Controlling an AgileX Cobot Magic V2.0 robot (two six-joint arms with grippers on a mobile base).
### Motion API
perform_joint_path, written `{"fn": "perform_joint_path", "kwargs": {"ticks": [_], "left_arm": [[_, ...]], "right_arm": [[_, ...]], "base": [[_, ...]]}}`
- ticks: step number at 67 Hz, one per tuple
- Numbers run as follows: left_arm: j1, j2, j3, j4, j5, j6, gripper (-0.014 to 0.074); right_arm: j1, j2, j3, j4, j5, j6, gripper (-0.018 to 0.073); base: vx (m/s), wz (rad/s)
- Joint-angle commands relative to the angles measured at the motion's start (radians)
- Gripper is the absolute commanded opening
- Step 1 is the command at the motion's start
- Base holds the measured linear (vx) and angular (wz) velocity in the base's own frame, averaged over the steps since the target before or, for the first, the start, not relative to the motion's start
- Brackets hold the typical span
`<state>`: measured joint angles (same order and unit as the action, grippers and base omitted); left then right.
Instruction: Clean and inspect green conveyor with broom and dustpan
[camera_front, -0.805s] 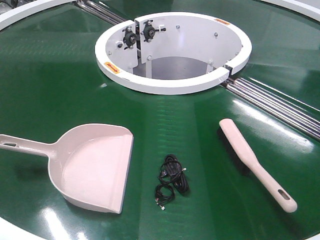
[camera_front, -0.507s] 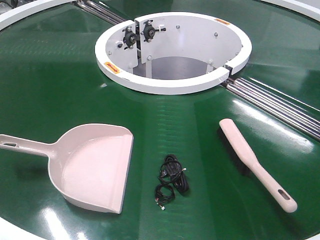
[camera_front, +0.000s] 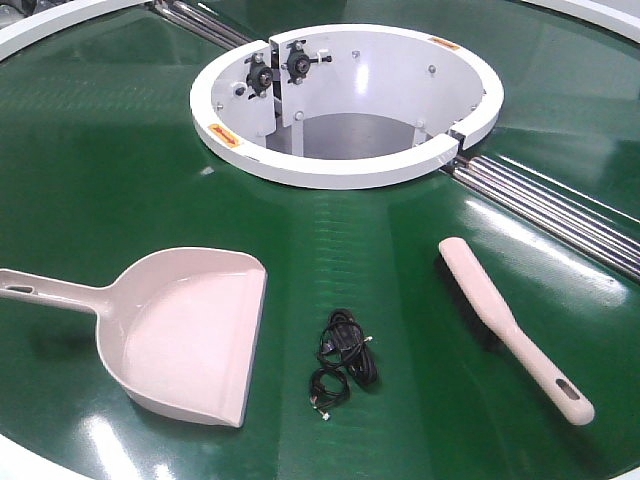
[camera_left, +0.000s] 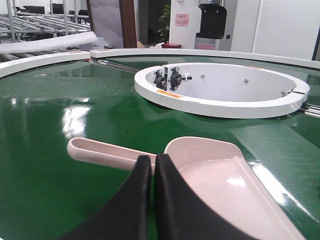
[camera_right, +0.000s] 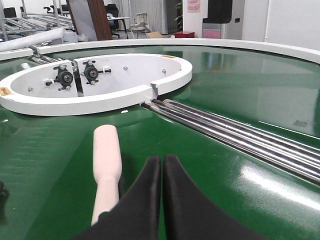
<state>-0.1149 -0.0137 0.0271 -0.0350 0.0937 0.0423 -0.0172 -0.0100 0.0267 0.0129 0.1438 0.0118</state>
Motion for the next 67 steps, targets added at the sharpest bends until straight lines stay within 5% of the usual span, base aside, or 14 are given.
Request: {"fn": "perform_joint_path", "kwargs": {"ticks": [1, 10, 19, 29, 39, 52, 67], "left_arm": [[0.0, -0.013, 0.03, -0.002, -0.081, -0.002, -0.0006], [0.0, -0.013, 0.03, -0.002, -0.088, -0.002, -0.0006], [0.0, -0.013, 0.021, -0.004, -0.22, -0.008, -0.0006], [0.0, 0.007, -0.124, 0.002, -0.258, -0.001, -0.0006], [0.0, 0.146, -0.348, 0.006, -0.119, 0.044, -0.0006], [0.0, 0.384, -0.582, -0.004, 0.209, 0.044, -0.0006], [0.0, 0.531, -0.616, -0.003, 0.277, 0.041, -0.0006]], "right_arm": [[0.002, -0.018, 0.021, -0.006, -0.081, 0.0, -0.0009], [0.002, -0.018, 0.021, -0.006, -0.081, 0.0, -0.0009], [0.002, -0.018, 0.021, -0.006, -0.081, 0.0, -0.0009], [0.002, -0.018, 0.021, -0.006, -0.081, 0.0, -0.0009], [0.002, -0.018, 0.021, -0.006, -0.081, 0.0, -0.0009], [0.002, -0.018, 0.021, -0.006, -0.081, 0.0, -0.0009], [0.002, -0.018, 0.021, -0.006, -0.081, 0.0, -0.0009]], "base": [[0.0, 0.0], [0.0, 0.0], [0.0, 0.0], [0.0, 0.0], [0.0, 0.0], [0.0, 0.0], [0.0, 0.0]]}}
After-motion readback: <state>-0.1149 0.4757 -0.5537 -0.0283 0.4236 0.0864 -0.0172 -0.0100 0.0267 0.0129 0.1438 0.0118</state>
